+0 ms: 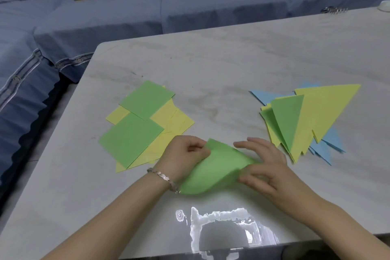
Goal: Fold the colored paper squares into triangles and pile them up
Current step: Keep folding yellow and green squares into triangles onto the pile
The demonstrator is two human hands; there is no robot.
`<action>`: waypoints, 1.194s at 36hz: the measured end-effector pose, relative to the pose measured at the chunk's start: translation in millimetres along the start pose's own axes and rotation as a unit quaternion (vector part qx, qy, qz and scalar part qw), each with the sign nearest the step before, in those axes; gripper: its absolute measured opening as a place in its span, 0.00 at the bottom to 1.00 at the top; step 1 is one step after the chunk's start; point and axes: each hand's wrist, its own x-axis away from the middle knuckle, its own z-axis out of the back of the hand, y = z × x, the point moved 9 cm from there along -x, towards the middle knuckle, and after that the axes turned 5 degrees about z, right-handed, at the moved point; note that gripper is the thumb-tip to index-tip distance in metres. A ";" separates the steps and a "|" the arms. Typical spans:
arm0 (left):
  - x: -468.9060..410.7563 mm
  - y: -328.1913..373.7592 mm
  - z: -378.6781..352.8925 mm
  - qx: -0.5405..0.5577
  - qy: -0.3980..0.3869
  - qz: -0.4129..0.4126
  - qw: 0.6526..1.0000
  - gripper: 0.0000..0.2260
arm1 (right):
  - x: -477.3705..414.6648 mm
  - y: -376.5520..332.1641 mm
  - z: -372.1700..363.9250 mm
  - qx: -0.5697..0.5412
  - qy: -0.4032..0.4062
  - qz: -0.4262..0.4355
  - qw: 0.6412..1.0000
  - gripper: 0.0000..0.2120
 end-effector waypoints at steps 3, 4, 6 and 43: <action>9.4 11.0 -9.2 -0.019 -0.023 -0.047 0.998 0.07 | -6.7 10.9 8.5 -0.061 0.046 -0.100 0.992 0.23; 12.6 13.4 -12.5 -0.010 -0.034 -0.052 0.998 0.08 | -8.5 12.6 10.1 -0.105 0.056 -0.130 0.984 0.18; 17.2 17.3 -16.4 0.012 -0.046 -0.059 0.997 0.09 | -12.9 11.4 8.5 -0.181 0.057 -0.159 0.969 0.08; 34.9 16.7 -6.8 0.114 0.096 -0.069 0.986 0.11 | -12.8 4.1 15.8 -0.259 0.149 -0.177 0.938 0.14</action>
